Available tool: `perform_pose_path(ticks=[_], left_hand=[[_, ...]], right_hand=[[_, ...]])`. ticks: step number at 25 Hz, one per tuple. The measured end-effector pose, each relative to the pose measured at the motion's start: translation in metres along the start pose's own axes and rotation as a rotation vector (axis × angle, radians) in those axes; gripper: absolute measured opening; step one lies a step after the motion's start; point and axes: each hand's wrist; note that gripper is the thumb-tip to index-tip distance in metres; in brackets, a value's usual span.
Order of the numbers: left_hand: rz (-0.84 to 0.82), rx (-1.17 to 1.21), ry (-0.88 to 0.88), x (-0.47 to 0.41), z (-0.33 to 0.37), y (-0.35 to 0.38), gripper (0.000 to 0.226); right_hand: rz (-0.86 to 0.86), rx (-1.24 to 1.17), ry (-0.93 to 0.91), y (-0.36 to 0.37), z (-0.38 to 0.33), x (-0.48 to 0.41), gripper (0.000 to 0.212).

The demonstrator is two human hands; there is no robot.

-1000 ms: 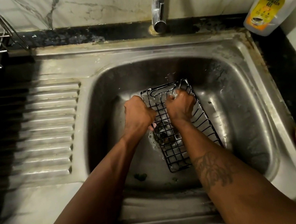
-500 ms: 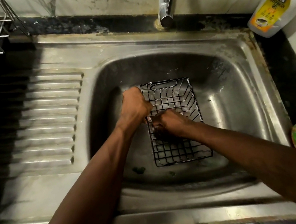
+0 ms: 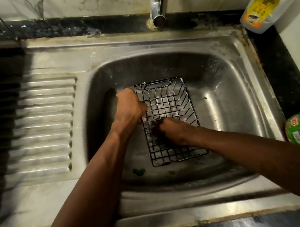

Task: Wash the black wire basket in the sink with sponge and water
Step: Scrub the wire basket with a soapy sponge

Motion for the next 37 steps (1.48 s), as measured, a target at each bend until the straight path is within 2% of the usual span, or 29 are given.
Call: perform_pose_path(ticks=[1,2,5,7,10,12,14,15,17,20,22,25,27,30,32,34,37], left_hand=[[-0.012,0.015,-0.012,0.001,0.000,0.000,0.010],[-0.026,0.030,-0.023,0.002,0.001,0.000,0.011],[-0.021,0.103,-0.015,0.012,0.006,-0.003,0.029],[0.018,0.132,0.010,0.013,0.006,-0.003,0.033],[0.047,0.108,0.028,0.006,-0.004,0.000,0.026],[0.072,0.059,0.044,0.001,-0.007,0.002,0.017],[0.062,-0.017,0.032,0.001,-0.006,0.003,0.024],[0.045,-0.033,0.021,0.001,-0.005,0.003,0.031],[0.015,-0.014,-0.008,0.002,-0.004,0.003,0.035],[0.023,-0.005,-0.001,0.006,0.001,0.002,0.032],[0.033,-0.003,0.002,0.004,0.001,0.002,0.032],[0.028,0.000,0.031,0.004,0.000,0.001,0.028],[0.035,-0.005,0.028,0.004,-0.002,0.002,0.020],[0.033,-0.048,0.017,0.004,-0.003,0.002,0.022],[0.020,-0.019,0.035,0.005,-0.004,0.002,0.017],[0.010,0.016,0.041,0.007,-0.005,0.002,0.009],[0.023,0.011,0.046,0.010,0.000,0.003,0.012]], right_hand=[[-0.033,0.042,-0.035,-0.003,0.003,0.001,0.018],[-0.008,0.034,0.007,-0.009,0.009,-0.006,0.018],[0.268,0.159,0.221,-0.032,0.038,-0.051,0.026],[0.345,0.207,0.296,-0.034,0.040,-0.060,0.035],[0.244,0.113,0.270,-0.010,0.021,-0.037,0.021],[0.094,0.019,0.144,0.008,0.008,-0.007,0.013],[-0.092,-0.018,0.023,0.012,-0.001,0.011,0.015],[-0.118,-0.029,0.004,0.010,-0.003,0.011,0.016],[-0.002,-0.109,0.104,-0.001,0.001,-0.010,0.015],[0.254,-0.069,0.344,-0.022,0.014,-0.053,0.021],[0.321,-0.094,0.411,-0.022,0.008,-0.062,0.020],[0.154,-0.166,0.235,-0.003,-0.022,-0.034,0.006],[0.009,-0.107,0.106,0.003,-0.032,-0.011,0.015],[-0.277,0.144,-0.118,-0.003,-0.038,0.011,0.033],[-0.391,0.245,-0.208,-0.008,-0.036,0.019,0.033],[-0.380,0.218,-0.136,-0.018,-0.024,0.025,0.024],[-0.091,0.159,0.172,-0.038,0.007,0.010,0.013]])
Point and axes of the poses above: each hand's wrist, its own x-axis away from the middle knuckle, its own y-axis out of the palm, z = x × y, and after that the axes turned 9 degrees about z, right-handed
